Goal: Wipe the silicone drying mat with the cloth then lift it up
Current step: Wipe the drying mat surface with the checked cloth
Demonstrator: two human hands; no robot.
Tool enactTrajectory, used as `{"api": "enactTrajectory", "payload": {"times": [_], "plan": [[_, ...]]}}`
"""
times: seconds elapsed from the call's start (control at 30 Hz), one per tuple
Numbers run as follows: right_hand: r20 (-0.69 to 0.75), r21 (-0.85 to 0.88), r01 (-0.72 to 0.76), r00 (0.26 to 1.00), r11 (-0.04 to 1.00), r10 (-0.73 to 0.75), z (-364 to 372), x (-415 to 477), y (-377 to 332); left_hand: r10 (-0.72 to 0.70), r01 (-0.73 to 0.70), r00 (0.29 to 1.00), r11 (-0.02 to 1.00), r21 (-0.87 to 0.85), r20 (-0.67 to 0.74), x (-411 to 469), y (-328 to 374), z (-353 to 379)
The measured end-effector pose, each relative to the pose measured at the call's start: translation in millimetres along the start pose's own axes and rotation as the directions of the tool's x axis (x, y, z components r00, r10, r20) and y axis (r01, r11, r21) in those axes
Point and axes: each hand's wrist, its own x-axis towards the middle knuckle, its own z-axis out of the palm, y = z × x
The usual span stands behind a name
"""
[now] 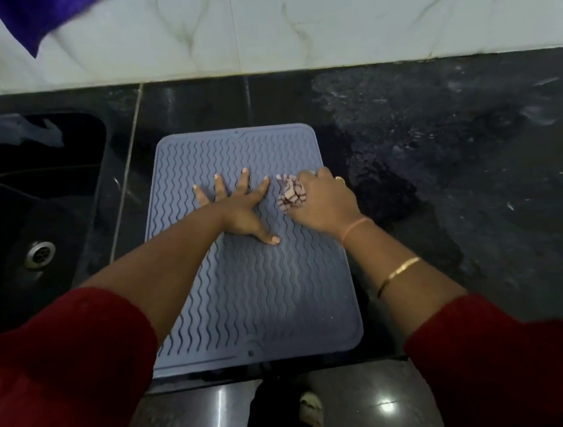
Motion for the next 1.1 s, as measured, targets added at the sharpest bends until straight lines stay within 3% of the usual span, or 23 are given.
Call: {"api": "enactTrajectory", "payload": {"times": [0.23, 0.33, 0.5, 0.63, 0.7, 0.8, 0.9, 1.1], "plan": [[0.053, -0.011, 0.095, 0.994, 0.995, -0.094, 11.0, -90.4, 8.2, -0.036, 0.034, 0.999, 0.998, -0.051, -0.034, -9.1, 5.9, 4.8], [0.159, 0.185, -0.021, 0.987, 0.983, -0.009, -5.5, -80.2, 8.3, -0.034, 0.031, 0.999, 0.996, -0.079, -0.038, -11.7, 4.7, 10.7], [-0.113, 0.371, 0.026, 0.993, 0.928, 0.018, -26.3, 17.5, 6.4, -0.054, 0.054, 0.999, 0.998, -0.042, -0.001, -11.6, 6.3, 2.9], [0.011, 0.141, -0.041, 0.999, 0.989, 0.040, -21.5, 57.8, 10.4, -0.080, 0.080, 0.997, 0.997, -0.004, 0.012, -8.8, 7.8, 1.6], [-0.024, 0.061, -0.027, 0.999, 0.998, 0.029, -14.3, 35.5, 10.0, -0.092, 0.091, 0.996, 0.996, 0.014, 0.014, -9.4, 9.3, -0.2], [-0.094, 0.086, -0.014, 0.995, 0.996, 0.022, 0.3, -23.2, 12.3, -0.104, 0.104, 0.995, 0.994, 0.045, 0.000, -10.7, 12.1, -2.7], [-0.088, 0.006, 0.014, 0.996, 1.000, -0.013, 11.4, -65.4, 13.4, -0.107, 0.107, 0.994, 0.992, 0.060, -0.004, -12.9, 14.8, -4.4], [-0.192, 0.016, -0.059, 0.979, 0.998, 0.061, 4.0, 0.4, 6.1, -0.086, 0.086, 0.996, 0.996, 0.010, 0.013, -11.0, 14.5, -2.1]]}}
